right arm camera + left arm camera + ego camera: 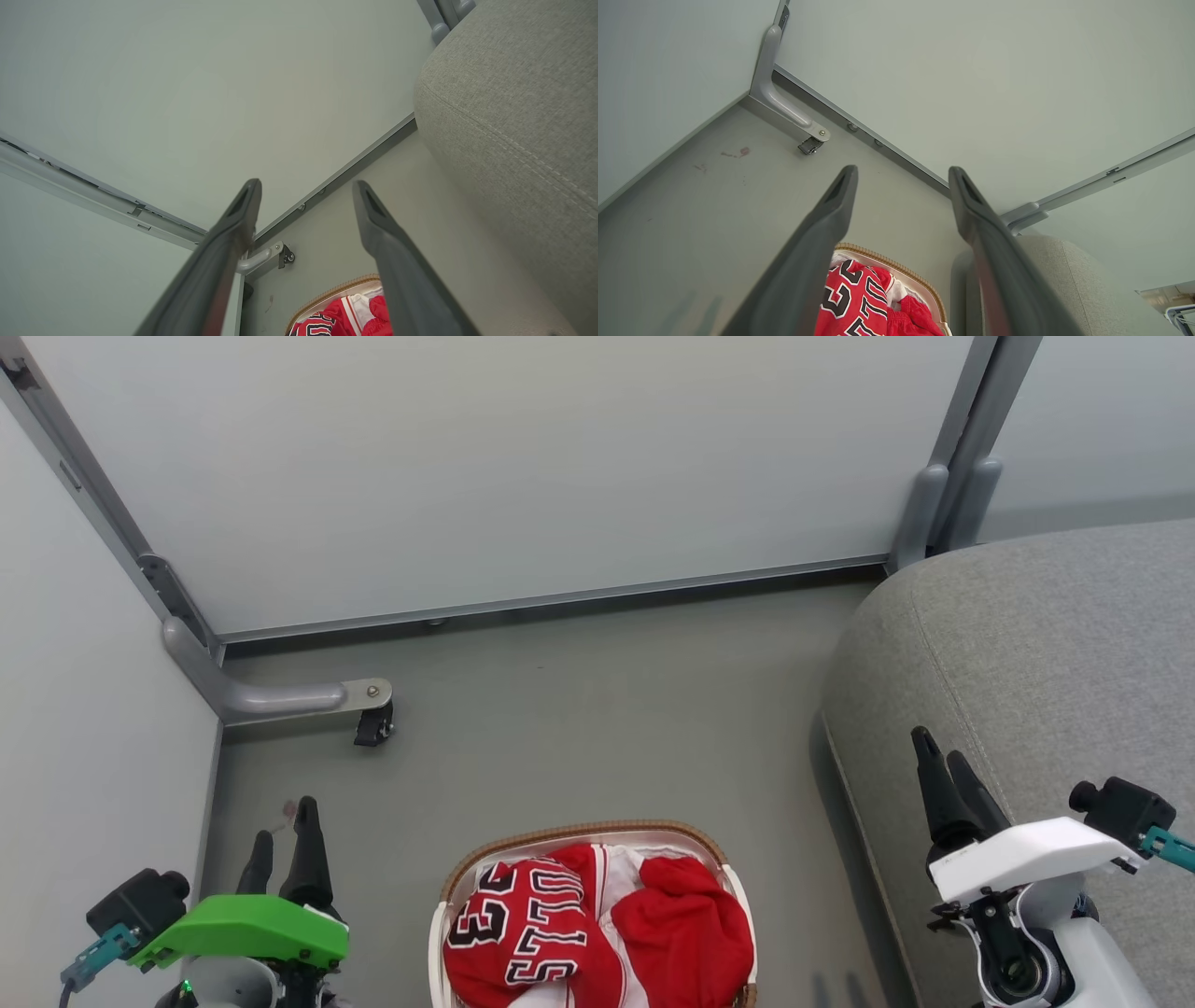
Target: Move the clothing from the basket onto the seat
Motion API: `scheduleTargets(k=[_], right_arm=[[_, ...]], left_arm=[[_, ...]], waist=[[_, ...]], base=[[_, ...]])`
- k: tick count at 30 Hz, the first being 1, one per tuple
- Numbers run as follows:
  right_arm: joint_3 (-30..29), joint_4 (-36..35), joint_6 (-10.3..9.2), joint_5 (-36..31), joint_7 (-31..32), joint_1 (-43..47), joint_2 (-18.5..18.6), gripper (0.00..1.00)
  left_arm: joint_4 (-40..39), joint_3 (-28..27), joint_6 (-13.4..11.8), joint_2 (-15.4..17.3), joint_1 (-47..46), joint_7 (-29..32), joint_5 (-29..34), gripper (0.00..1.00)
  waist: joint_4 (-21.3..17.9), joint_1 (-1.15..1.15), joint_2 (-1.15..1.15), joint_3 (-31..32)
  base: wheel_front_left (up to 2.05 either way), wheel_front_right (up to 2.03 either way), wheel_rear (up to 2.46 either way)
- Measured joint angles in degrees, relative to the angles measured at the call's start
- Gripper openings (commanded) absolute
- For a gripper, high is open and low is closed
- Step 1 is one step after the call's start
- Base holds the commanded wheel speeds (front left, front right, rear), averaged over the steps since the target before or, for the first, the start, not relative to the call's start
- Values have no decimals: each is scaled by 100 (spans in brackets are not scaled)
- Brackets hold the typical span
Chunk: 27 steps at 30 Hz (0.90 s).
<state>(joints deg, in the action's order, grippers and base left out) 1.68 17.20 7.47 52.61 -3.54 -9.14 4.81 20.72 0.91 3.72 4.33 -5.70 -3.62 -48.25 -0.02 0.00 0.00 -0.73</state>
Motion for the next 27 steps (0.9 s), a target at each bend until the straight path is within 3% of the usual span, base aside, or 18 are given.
scheduleTargets(k=[27], right_arm=[[183, 230, 0, -1992, -457, -97, 8, 100]], left_arm=[[49, 437, -307, 76, -36, -456, 1780, 100]], waist=[[-64, 0, 0, -2]], base=[[0, 0, 0]])
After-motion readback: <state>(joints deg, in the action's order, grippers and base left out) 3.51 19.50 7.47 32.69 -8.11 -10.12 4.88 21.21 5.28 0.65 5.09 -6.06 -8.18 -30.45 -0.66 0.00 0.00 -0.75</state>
